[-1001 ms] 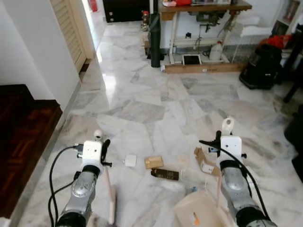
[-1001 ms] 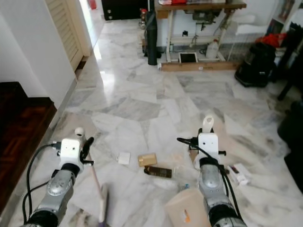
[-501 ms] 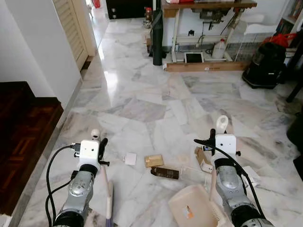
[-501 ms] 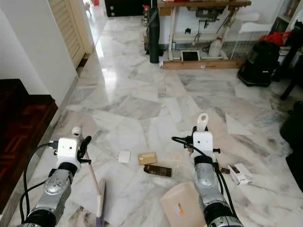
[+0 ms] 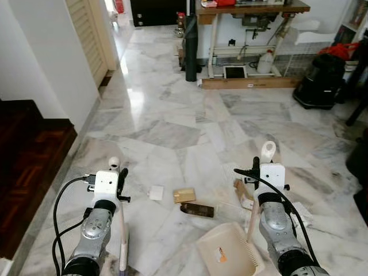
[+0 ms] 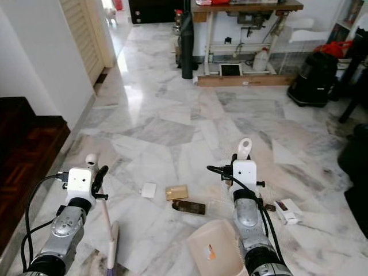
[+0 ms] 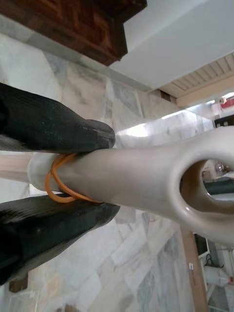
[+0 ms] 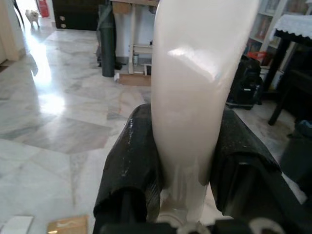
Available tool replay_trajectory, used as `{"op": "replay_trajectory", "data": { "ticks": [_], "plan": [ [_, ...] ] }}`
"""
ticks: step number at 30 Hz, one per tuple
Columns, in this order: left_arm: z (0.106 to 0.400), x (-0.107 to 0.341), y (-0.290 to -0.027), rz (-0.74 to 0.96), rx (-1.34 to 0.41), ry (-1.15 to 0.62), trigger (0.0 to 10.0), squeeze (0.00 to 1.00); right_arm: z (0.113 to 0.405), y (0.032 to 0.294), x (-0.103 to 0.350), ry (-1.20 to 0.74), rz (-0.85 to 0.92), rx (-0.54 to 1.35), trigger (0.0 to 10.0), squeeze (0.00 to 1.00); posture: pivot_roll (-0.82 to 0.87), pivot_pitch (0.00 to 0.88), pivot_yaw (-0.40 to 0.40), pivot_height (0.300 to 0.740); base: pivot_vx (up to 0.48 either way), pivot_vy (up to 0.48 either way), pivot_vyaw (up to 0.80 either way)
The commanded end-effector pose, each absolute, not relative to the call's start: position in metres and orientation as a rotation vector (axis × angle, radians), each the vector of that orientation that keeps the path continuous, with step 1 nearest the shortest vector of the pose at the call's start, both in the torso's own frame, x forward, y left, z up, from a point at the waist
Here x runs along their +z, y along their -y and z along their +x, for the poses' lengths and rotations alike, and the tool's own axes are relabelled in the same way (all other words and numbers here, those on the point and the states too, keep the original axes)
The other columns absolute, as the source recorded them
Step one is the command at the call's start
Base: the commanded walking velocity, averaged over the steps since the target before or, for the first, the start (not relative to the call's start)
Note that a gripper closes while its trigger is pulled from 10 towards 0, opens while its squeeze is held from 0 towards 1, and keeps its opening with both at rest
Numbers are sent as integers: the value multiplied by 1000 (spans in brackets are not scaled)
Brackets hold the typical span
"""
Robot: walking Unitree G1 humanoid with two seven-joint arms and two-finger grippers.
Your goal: Sweep floor
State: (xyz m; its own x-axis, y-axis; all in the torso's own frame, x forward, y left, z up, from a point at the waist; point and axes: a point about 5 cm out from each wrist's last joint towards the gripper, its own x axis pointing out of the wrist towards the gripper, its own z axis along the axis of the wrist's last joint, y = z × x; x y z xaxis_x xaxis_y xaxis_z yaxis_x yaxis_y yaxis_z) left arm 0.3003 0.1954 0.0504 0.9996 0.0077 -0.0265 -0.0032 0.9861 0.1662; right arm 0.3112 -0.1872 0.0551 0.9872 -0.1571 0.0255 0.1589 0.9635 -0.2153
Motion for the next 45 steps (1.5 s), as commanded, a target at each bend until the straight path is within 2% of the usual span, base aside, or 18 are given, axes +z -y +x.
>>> {"op": "replay_trajectory", "data": {
  "ticks": [1,21,32,45],
  "plan": [
    [303,56,-195,188,0,-3,10000,0,315,187,62,38,-221,-159,10000,0,39,0,44,740,0,-292,0],
    [303,55,-193,179,9,1,10000,0,316,190,63,36,-228,-158,10000,0,39,0,31,740,0,-287,0],
    [302,57,-194,159,20,19,10000,0,316,190,62,24,-216,-164,10000,0,41,0,29,740,0,0,0],
    [304,57,-193,158,17,15,10000,0,316,190,60,7,-214,-159,10000,0,40,0,29,740,0,0,-743]
  ]
}}
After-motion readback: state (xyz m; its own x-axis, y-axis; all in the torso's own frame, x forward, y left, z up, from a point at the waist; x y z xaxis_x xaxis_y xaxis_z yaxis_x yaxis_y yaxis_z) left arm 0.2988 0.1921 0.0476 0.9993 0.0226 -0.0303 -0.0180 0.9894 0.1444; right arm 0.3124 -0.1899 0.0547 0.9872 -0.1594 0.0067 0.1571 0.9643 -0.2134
